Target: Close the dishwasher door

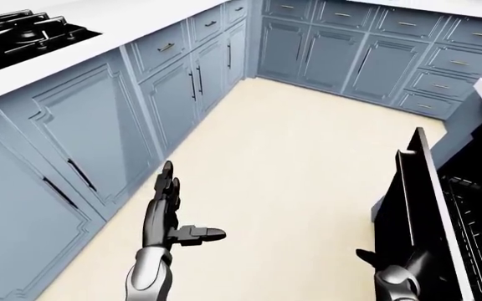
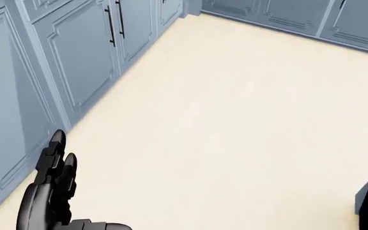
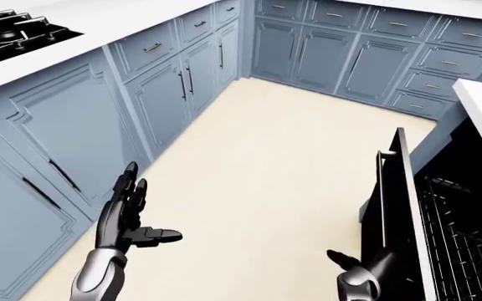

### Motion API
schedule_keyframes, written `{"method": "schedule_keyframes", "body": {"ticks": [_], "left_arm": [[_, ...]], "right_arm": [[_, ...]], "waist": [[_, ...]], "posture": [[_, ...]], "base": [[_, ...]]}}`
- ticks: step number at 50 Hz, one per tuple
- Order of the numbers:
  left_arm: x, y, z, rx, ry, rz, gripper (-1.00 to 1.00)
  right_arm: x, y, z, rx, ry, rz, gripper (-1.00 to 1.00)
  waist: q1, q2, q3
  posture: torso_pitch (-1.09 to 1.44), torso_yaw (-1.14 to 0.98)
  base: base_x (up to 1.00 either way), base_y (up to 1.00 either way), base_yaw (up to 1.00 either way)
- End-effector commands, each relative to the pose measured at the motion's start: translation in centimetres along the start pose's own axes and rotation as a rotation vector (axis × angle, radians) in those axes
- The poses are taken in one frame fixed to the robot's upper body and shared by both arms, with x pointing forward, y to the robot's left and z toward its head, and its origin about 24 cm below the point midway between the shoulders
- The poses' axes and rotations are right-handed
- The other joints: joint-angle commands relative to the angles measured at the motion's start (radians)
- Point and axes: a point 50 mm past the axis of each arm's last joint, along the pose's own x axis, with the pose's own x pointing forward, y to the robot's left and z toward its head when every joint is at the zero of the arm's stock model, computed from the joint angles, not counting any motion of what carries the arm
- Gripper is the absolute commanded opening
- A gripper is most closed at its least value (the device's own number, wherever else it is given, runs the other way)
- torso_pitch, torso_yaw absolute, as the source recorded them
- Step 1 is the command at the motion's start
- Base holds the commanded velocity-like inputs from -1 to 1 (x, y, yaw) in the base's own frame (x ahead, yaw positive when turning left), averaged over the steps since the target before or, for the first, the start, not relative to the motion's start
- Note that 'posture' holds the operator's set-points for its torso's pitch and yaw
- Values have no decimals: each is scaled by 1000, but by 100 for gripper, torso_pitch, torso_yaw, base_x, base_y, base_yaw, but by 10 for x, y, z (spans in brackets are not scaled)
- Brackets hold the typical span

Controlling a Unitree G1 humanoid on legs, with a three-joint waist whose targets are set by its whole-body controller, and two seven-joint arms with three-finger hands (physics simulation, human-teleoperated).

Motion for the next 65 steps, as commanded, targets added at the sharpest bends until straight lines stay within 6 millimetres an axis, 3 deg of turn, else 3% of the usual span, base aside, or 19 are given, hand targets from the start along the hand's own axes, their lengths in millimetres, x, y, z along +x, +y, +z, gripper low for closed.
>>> {"method": "schedule_keyframes", "body": {"ticks": [1,36,65], "left_arm": [[2,-2,16,3,-87,-11,100],[2,-4,14,5,-84,-15,100],[0,-4,16,3,-89,-17,100]], "right_arm": [[11,-19,-9,-2,57,-87,100],[43,-76,-23,11,56,-159,100],[64,-113,-13,29,32,-215,100]], "waist": [[-11,2,-9],[-19,-9,-3],[-27,1,12]], "posture": [[0,0],[0,0],[0,0]], "base": [[0,0,0],[0,0,0],[0,0,0]]}}
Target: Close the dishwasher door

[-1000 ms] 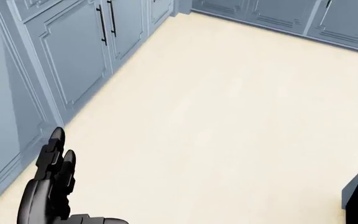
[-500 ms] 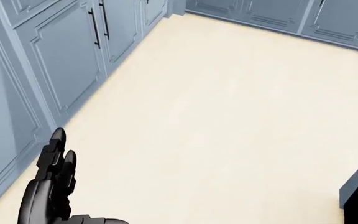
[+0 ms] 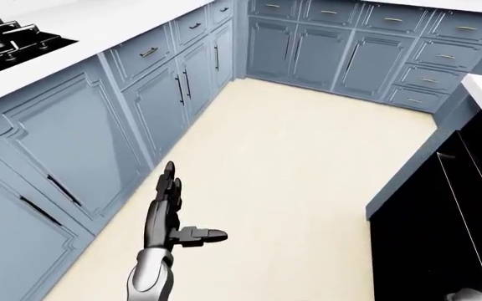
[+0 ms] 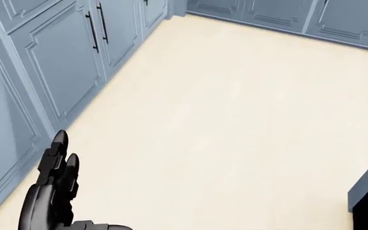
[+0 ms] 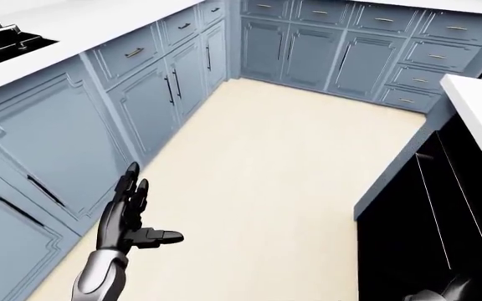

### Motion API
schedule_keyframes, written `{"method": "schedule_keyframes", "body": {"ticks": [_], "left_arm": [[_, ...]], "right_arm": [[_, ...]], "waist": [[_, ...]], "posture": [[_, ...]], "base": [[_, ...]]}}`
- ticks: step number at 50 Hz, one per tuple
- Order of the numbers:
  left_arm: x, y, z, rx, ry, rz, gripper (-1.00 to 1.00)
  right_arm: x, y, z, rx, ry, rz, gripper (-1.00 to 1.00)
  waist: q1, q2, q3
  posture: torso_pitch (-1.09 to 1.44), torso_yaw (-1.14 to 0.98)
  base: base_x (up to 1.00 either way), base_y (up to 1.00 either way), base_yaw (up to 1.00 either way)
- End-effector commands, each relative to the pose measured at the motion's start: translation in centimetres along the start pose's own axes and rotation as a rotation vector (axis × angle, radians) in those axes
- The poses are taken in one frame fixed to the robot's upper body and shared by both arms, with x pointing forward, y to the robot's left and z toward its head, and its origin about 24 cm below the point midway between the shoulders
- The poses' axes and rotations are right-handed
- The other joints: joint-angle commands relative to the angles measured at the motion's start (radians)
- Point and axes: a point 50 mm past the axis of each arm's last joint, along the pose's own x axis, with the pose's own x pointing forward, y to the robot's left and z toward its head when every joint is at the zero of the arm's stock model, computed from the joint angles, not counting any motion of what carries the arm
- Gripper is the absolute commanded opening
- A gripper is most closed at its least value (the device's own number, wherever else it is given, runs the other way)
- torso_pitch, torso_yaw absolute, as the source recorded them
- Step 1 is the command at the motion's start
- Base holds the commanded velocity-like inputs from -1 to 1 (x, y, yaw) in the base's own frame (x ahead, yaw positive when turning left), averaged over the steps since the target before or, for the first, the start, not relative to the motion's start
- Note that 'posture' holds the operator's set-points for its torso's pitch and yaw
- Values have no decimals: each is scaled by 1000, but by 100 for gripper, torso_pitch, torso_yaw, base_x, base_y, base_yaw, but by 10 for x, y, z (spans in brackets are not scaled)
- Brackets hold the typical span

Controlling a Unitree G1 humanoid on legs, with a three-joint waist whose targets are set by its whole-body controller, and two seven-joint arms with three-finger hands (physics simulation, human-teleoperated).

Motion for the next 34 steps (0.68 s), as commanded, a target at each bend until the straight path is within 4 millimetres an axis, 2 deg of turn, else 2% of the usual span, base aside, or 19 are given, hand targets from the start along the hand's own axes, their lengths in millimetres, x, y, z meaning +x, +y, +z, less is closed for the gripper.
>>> {"method": "schedule_keyframes", "body": {"ticks": [1,11,18,34], "left_arm": [[2,-1,16,3,-87,-8,100],[2,-2,17,2,-87,-9,100],[1,-3,17,3,-87,-10,100],[2,-2,17,3,-88,-9,100]], "right_arm": [[11,-20,10,27,-22,-109,100],[17,-28,15,35,-30,-122,100],[21,-38,11,41,-22,-140,100],[25,-49,11,51,-19,-160,100]], "waist": [[-8,-14,-14],[-12,-15,-12],[-10,-13,-12],[-6,-12,-15]], "posture": [[0,0],[0,0],[0,0],[0,0]], "base": [[0,0,0],[0,0,0],[0,0,0],[0,0,0]]}}
